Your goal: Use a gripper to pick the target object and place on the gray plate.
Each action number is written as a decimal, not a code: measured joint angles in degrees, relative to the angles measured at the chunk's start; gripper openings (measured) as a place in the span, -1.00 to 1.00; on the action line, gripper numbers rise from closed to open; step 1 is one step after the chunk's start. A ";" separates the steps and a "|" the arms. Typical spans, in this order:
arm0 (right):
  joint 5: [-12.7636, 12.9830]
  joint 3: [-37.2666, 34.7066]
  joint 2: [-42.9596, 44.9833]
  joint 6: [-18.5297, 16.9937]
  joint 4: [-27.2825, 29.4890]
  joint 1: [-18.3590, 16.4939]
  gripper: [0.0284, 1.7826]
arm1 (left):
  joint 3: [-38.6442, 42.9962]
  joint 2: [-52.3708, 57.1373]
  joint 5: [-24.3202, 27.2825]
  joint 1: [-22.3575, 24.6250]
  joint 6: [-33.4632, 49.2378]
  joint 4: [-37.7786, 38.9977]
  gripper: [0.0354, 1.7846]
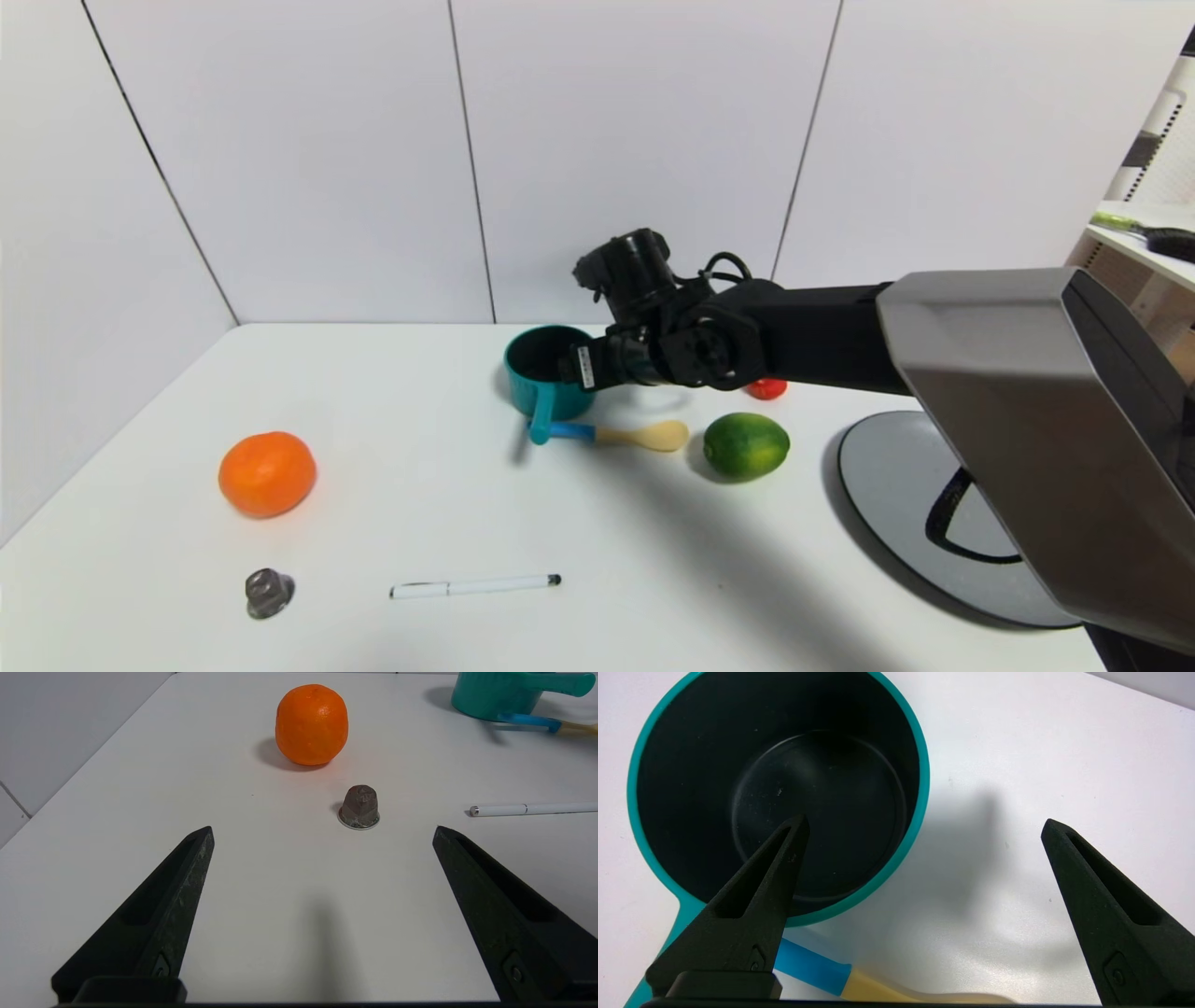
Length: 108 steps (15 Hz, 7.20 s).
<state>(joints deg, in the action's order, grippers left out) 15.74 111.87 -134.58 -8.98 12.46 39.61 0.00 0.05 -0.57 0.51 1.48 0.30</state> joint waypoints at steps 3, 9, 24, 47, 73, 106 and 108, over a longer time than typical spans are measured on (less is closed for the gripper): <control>-0.01 0.00 0.05 0.00 -0.04 0.00 0.59 | 0.00 0.00 -0.02 0.00 0.00 0.00 0.89; 0.00 0.01 -0.01 0.11 -0.06 -0.04 -0.43 | 0.00 0.00 -0.02 0.00 -0.02 0.02 0.89; 0.05 -0.02 3.27 -0.40 0.02 -0.37 -0.96 | 0.00 0.00 -0.02 0.00 0.00 0.00 0.89; -5.88 -15.24 30.48 -3.44 24.83 -27.43 -0.96 | 0.00 0.00 0.00 0.00 0.00 0.02 0.89; -27.86 -41.53 39.35 5.77 24.25 -52.18 -0.96 | 0.00 0.00 -0.02 0.00 0.00 0.02 0.89; -15.84 -72.51 90.32 7.41 -15.21 -45.39 0.86 | 0.00 0.00 0.00 0.00 -0.02 0.00 0.89; -13.31 -79.04 97.29 8.47 -19.40 -43.57 0.87 | 0.00 0.00 -0.02 0.00 0.00 0.00 0.89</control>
<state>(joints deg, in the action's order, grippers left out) 2.43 32.83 -37.29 -0.51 -6.94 -3.96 0.00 0.05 -0.60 0.51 1.48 0.30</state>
